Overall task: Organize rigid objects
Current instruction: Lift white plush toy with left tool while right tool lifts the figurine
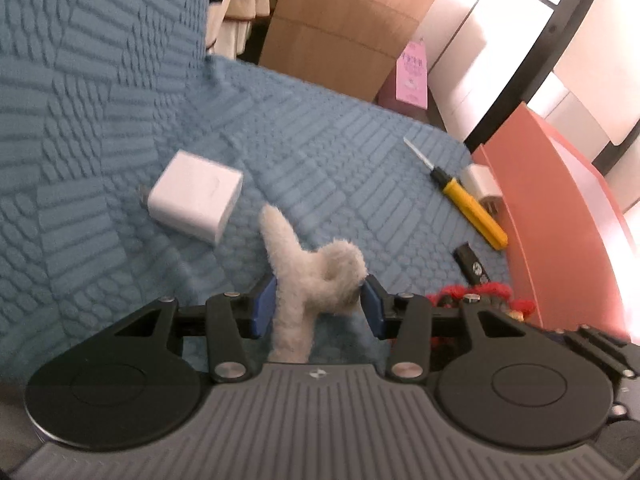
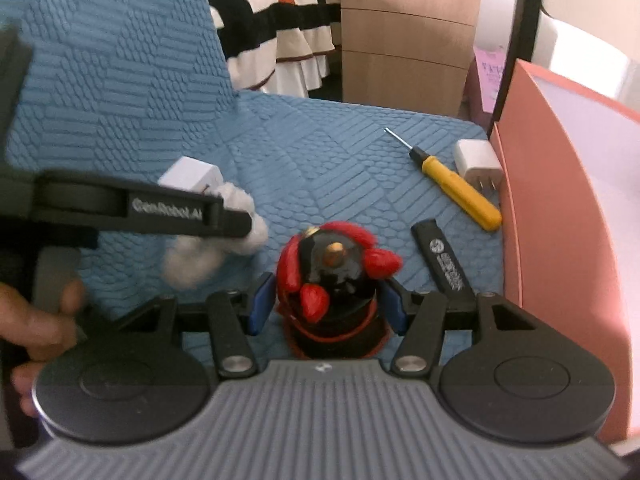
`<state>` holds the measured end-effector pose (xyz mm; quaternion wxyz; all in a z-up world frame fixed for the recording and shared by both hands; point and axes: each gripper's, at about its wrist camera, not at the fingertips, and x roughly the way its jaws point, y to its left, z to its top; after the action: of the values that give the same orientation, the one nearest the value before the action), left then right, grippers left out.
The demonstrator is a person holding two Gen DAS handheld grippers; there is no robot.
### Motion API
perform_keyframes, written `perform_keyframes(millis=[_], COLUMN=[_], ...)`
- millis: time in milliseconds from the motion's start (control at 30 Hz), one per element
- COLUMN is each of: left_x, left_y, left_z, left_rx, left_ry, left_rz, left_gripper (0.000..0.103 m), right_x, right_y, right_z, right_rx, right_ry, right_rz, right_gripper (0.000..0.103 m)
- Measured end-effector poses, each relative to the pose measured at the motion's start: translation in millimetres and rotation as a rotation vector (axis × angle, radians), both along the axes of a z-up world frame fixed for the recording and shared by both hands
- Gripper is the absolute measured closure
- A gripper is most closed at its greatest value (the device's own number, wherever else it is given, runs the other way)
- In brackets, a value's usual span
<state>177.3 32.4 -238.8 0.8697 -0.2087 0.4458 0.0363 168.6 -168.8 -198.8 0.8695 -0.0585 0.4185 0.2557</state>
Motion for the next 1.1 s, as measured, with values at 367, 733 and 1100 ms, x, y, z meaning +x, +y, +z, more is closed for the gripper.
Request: perform_keyframes(millis=[367, 733, 1100], left_x=[-4.5, 5.8, 16.4], left_y=[7.4, -2.7, -12.0], left_z=[-5.5, -3.3, -8.7], left_rx=[-0.111, -0.100, -0.039], left_ry=[0.013, -0.041, -0.013], left_rz=[0.038, 0.036, 0.019], left_gripper=[0.038, 0.035, 0.040], right_x=[-2.0, 7.9, 7.1], right_y=[-0.1, 10.2, 1.4], right_z=[-5.3, -12.0, -8.3], right_rx=[-0.035, -0.016, 0.022], right_ry=[-0.013, -0.019, -0.044], right_rz=[0.027, 0.043, -0.010], right_gripper=[0.041, 0.039, 0.043])
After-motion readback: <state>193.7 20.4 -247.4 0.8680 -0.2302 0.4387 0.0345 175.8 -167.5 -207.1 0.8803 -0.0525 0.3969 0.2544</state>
